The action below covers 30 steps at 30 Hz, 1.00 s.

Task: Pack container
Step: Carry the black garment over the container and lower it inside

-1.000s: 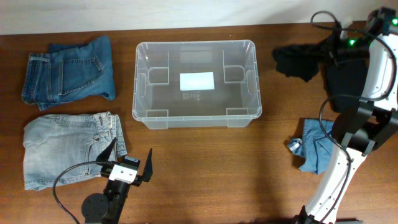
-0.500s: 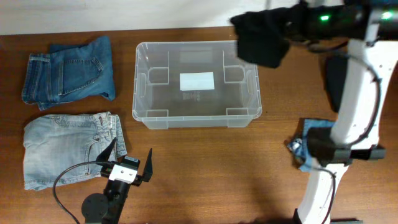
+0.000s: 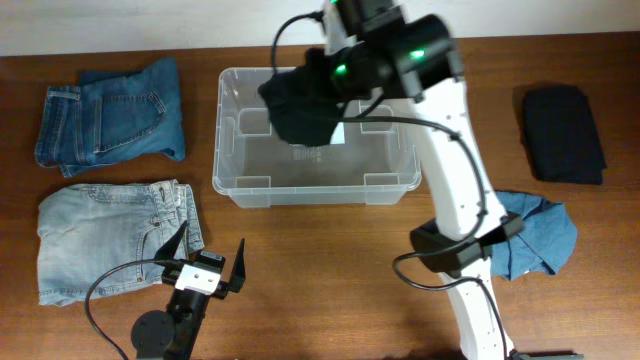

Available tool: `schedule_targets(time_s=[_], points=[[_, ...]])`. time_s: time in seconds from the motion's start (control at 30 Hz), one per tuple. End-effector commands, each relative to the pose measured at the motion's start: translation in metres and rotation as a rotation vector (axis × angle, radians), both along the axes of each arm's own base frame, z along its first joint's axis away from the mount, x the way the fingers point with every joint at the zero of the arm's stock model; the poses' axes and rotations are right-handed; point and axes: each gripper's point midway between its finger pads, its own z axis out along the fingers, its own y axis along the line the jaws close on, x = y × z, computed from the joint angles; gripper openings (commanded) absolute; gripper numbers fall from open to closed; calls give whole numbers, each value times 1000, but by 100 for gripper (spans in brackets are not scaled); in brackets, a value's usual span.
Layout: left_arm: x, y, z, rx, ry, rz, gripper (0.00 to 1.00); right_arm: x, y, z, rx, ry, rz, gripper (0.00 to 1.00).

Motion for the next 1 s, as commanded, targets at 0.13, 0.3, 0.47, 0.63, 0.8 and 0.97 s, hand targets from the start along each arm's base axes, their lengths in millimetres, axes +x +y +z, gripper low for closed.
schedule_targets(time_s=[0.13,0.3,0.47,0.63,0.8,0.97], points=[[0,1,-1,11,0,4,99,12,28,-44,-25,63,-27,4],[0,1,-1,11,0,4,99,25,37,-68,-14,100,-65,4],[0,1,-1,11,0,4,99,36,49,-81,-5,87,-58,4],[0,1,-1,11,1,4,99,45,53,-98,-27,80,-69,4],[0,1,-1,11,0,4,99,53,65,-122,-33,84,-55,4],[0,1,-1,11,1,4,99,61,74,-135,-20,73,-45,4]])
